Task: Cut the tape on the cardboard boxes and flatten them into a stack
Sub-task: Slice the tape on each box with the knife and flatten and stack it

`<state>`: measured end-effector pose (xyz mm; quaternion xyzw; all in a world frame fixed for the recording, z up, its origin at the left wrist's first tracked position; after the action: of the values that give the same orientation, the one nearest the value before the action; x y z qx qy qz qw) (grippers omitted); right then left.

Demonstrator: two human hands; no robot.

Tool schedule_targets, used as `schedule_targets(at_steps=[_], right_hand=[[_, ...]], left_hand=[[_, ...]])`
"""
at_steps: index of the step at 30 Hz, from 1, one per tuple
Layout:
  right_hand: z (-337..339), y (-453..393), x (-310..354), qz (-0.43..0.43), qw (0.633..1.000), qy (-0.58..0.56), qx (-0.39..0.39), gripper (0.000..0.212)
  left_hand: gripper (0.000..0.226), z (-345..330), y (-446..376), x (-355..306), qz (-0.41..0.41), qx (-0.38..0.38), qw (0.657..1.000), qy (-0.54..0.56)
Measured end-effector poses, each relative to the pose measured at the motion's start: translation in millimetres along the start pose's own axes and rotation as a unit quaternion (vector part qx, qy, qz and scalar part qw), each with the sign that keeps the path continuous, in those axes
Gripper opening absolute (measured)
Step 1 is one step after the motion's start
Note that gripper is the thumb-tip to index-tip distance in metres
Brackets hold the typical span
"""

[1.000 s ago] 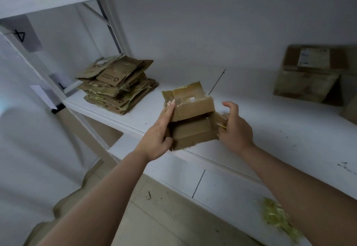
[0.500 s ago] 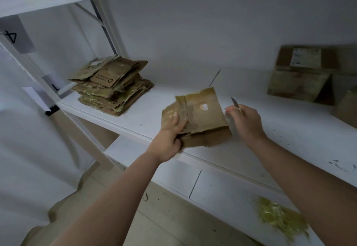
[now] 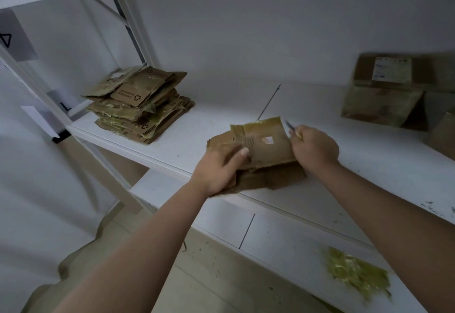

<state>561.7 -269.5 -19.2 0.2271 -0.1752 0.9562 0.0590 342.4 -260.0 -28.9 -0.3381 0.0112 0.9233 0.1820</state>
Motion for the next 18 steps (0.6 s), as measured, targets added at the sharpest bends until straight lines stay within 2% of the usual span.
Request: schedule_targets(at_steps=[2,4,6,9,13,16,18], right_hand=[[6,-12,4,-0.001,1.000,-0.009,-0.009,0.026],[7,-26,9,0.015,1.000,-0.013,0.019,0.030],[2,-38,14,0.044,0.996,0.025,0.080,0.038],[-7,-50,29,0.094,0.982,0.069,0.150,0.046],[-36,-44,45,0.181,0.960,0.110,0.186,0.051],[-73,-16,25,0.168,0.958,0.082,0.217,0.051],[-89,-2,8,0.155,0.958,0.102,0.219,0.053]], left_hand=[[0.051,17,-5,-4,0.004,-0.055,0.998,0.018],[0.060,22,-16,4,0.040,-0.064,0.997,-0.011],[0.071,22,-26,12,0.079,-0.036,0.995,-0.055],[0.068,7,-33,16,0.107,0.032,0.984,-0.137],[0.077,-29,-35,12,0.122,0.082,0.970,-0.193],[0.078,-54,-32,16,0.128,0.097,0.954,-0.254],[0.077,-64,-28,21,0.115,0.077,0.945,-0.297]])
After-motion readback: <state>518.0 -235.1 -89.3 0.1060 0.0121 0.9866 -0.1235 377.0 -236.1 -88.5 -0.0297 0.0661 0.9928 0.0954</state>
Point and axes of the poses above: each hand's wrist, its own y-axis away from the middle knuckle, its own z-axis out of the back of the hand, x = y × z, the point moved 5 cm from there along -y, towards the middle knuckle, and after that the axes turned 6 degrees about z, right-handed, at the moved point
